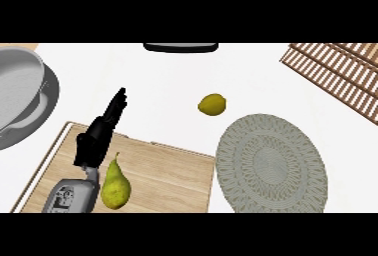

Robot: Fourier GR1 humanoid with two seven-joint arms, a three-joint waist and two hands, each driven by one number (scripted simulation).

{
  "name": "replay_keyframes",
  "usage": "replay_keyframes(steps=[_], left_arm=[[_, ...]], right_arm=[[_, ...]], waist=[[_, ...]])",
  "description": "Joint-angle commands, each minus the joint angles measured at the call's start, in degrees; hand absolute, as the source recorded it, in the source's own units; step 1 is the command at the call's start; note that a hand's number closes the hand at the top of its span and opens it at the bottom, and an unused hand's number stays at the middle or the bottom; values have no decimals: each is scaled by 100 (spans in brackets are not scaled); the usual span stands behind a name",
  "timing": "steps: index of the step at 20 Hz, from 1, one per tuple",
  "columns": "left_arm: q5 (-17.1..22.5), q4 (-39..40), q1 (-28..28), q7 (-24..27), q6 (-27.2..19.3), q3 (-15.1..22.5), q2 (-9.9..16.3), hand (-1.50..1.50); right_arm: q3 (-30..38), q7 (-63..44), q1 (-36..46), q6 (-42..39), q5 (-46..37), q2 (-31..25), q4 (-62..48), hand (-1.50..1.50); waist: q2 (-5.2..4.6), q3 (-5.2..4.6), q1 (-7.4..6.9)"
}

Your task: Pick the bell pepper from the placemat and place it in the tiered shelf

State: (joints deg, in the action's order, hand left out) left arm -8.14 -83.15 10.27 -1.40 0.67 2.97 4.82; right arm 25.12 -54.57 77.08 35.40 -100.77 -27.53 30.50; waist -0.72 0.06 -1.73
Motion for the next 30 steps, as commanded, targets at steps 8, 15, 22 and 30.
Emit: replay_keyframes(steps=[8, 15, 22, 30], left_arm=[[12, -58, 304, -328, 41, -44, 3, 0], [-145, 186, 50, 112, -124, -30, -66, 0], [42, 347, 23, 292, 114, -197, 81, 0], [56, 75, 74, -46, 103, -220, 86, 0]], right_arm=[[419, 664, -127, 1338, 713, -392, -568, 150], [291, -1089, -731, 657, -296, -671, -423, -150], [354, -1277, -744, 951, -256, -204, 9, -150], [616, -463, -667, 986, 652, -131, 669, -150]], waist=[[-1, -2, -30], [35, -10, 106], [40, -9, 88], [75, -7, 153]])
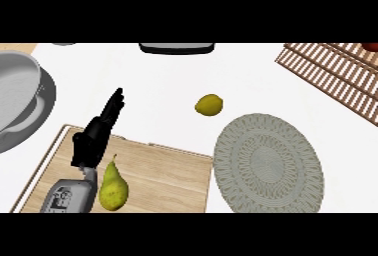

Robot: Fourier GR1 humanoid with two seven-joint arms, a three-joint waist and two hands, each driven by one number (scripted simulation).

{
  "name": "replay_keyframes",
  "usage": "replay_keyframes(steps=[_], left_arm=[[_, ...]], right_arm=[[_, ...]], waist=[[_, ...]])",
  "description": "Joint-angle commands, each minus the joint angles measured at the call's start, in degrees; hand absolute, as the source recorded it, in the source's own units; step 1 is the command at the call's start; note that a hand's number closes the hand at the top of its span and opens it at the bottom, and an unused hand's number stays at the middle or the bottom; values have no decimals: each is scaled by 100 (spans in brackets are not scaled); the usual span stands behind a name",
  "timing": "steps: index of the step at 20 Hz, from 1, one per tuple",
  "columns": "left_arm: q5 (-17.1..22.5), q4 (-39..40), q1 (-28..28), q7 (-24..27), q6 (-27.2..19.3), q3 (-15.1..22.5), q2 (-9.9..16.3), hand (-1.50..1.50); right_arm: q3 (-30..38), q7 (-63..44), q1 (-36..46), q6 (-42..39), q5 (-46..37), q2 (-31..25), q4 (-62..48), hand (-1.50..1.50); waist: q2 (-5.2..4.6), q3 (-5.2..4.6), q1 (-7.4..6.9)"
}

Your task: Pick the bell pepper from the placemat and place it in the tiered shelf

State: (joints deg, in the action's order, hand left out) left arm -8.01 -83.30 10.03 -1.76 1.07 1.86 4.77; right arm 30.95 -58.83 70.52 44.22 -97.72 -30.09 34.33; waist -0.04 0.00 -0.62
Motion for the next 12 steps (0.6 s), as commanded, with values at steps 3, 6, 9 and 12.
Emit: replay_keyframes(steps=[3, 6, 9, 12], left_arm=[[-20, -20, -69, -42, 11, -20, 20, 0], [-9, -396, -64, -333, 29, 96, -41, 0], [93, 393, 328, -51, 68, -253, 106, 0], [-194, 184, 156, -59, -224, 43, -159, 0]], right_arm=[[-59, 9, 174, 1, 504, 148, 408, -150], [-71, 27, 237, 235, 509, -39, 611, -150], [-69, -171, 270, 605, 477, 170, 1364, -150], [16, -529, 252, 450, 246, 123, 1926, -150]], waist=[[2, -1, 1], [8, 1, -23], [19, -7, 129], [41, -6, 130]])
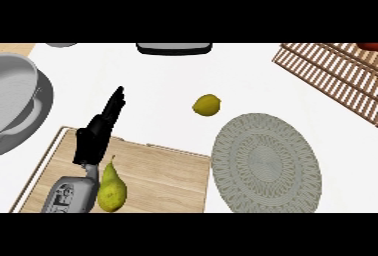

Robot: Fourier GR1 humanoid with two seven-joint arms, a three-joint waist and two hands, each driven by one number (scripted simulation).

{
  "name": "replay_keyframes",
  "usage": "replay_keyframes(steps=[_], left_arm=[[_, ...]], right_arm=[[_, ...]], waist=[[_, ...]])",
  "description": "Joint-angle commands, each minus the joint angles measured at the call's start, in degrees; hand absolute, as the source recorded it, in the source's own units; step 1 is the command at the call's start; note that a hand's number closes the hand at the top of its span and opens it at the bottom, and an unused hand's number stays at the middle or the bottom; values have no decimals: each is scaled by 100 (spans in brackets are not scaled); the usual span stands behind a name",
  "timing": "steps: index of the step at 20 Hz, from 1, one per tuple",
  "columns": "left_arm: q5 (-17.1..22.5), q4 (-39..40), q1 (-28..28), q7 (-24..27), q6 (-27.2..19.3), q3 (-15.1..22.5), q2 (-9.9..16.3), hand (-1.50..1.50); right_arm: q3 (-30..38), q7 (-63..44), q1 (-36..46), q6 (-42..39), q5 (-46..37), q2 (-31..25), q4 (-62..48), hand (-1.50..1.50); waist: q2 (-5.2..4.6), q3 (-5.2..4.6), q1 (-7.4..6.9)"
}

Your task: Pick the bell pepper from the placemat and place it in the tiered shelf

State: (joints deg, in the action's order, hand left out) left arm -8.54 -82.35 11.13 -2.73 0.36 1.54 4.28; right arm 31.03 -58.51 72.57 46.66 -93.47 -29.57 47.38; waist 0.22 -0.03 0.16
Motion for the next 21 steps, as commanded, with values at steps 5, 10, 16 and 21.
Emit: replay_keyframes(steps=[5, 10, 16, 21], left_arm=[[71, -3, -233, 90, 10, -32, -45, 0], [180, 101, -275, 200, 55, -352, 218, 0], [58, 13, -399, 160, -116, -312, 149, 0], [-4, -114, -588, 133, -121, -168, 68, 0]], right_arm=[[271, -996, -132, -964, -423, -12, 1883, -150], [682, -1163, -769, -2077, -144, 413, 3075, -150], [655, -843, -1364, -3443, 45, 842, 4634, -150], [764, -723, -1974, -4471, 331, 1360, 6268, -150]], waist=[[63, -5, 125], [148, -3, 374], [241, -7, 582], [225, 0, 534]])
